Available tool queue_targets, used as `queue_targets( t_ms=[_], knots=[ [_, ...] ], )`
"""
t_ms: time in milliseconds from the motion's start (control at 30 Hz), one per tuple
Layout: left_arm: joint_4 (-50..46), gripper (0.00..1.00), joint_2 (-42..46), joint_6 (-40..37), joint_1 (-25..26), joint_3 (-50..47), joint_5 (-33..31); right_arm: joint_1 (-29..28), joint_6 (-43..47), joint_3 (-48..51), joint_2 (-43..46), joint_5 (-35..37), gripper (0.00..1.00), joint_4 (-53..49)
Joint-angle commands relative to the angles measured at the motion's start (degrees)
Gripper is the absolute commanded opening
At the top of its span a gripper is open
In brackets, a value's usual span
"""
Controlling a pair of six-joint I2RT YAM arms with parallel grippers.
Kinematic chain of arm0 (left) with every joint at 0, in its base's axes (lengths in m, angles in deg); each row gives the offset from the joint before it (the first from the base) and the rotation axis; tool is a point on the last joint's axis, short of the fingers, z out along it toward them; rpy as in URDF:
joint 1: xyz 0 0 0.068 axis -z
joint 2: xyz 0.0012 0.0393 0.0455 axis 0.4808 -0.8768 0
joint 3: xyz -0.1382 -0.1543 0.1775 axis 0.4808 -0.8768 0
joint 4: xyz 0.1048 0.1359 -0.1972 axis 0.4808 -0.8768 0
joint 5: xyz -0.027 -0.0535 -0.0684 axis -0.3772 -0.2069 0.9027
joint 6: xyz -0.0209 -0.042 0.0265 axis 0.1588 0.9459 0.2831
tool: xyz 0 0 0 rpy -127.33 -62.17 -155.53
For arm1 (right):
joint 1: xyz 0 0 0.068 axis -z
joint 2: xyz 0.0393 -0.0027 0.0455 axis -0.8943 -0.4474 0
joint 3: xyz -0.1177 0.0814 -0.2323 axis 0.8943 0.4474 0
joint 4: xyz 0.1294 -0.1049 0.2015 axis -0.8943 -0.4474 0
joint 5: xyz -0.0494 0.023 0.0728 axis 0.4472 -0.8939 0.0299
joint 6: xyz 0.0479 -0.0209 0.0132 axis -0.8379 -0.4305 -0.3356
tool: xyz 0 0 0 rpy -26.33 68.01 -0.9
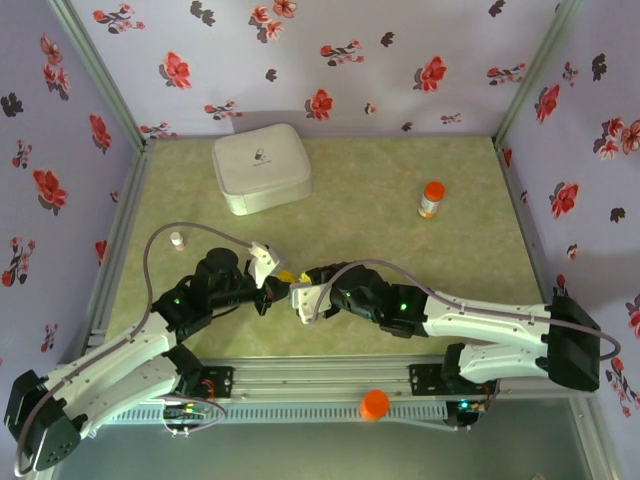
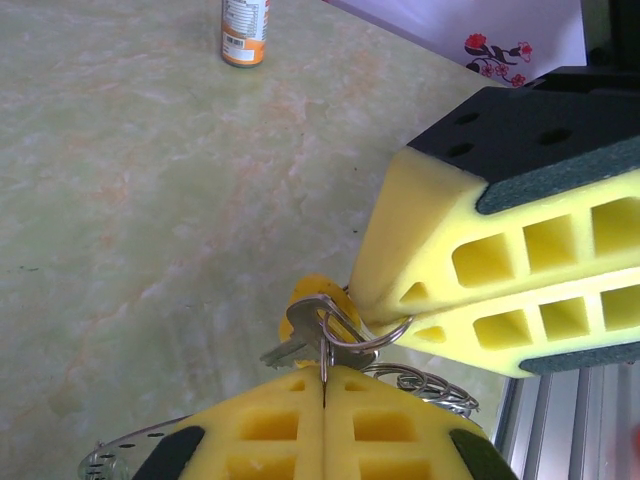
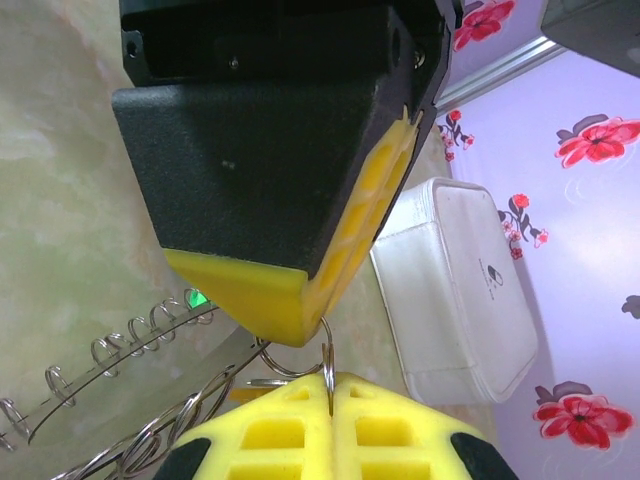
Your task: Put the keys on the keyring
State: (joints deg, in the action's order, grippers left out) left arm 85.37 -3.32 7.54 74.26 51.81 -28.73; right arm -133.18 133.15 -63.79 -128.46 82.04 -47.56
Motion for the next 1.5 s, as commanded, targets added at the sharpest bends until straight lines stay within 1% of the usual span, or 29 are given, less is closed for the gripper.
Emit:
queue_targets(
  t_ms=[0, 433, 967, 1300, 1467],
  knots=[
    [1.15, 0.00, 0.40, -0.48, 0.45, 2.42, 0.37, -0.40, 0.20, 0.40, -0.28, 0.77, 0.00, 0.72],
    [1.57, 0.00, 0.51, -0.40, 0.54, 2.49, 0.09, -0.41, -0.31, 0.28, -0.08, -0.70, 0.00, -0.89],
    [3.81, 0.00, 1.01, -0.10, 0.80, 2.31, 3.92, -0.45, -0.72, -0.20, -1.47, -0.63, 0.00, -0.99],
    [4.05, 0.00, 2.34, -0.64, 0.80, 2.05, 3.56, -0.45, -2.05, -0.45, -0.50, -2.38, 0.00, -4.74],
    [3.90, 0.00, 2.33, -1.24, 0.80, 1.86, 2.33, -0.40, -3.56, -0.32, 1.04, -3.01, 0.00, -5.80]
  ],
)
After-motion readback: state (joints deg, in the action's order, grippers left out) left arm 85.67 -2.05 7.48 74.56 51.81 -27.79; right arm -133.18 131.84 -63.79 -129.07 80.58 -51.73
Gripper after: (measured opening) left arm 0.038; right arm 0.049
